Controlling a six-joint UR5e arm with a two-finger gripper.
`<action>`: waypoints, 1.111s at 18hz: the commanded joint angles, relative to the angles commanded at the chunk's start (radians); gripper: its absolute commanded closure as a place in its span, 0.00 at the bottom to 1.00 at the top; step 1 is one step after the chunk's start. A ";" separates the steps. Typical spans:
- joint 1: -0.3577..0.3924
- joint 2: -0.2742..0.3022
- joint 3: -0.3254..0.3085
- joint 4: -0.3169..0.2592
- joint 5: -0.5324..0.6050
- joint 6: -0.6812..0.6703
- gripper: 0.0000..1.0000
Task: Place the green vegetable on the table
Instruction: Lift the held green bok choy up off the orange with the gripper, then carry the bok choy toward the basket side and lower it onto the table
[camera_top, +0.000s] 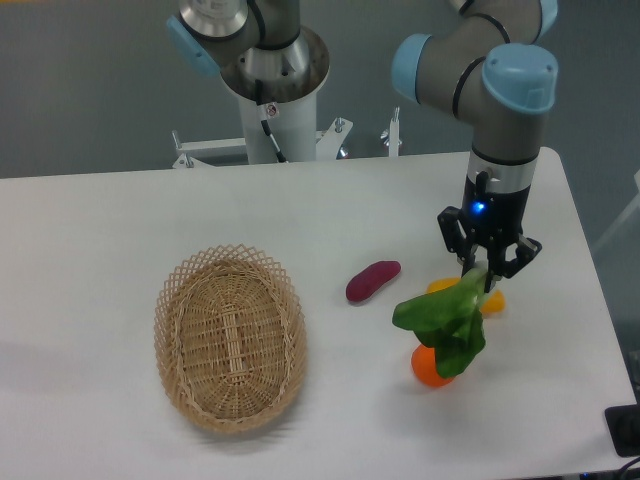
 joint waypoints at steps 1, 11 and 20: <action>-0.002 0.000 -0.002 0.002 0.002 0.000 0.72; -0.015 -0.018 -0.003 0.006 0.006 -0.011 0.72; -0.119 -0.132 0.008 0.165 0.006 -0.193 0.73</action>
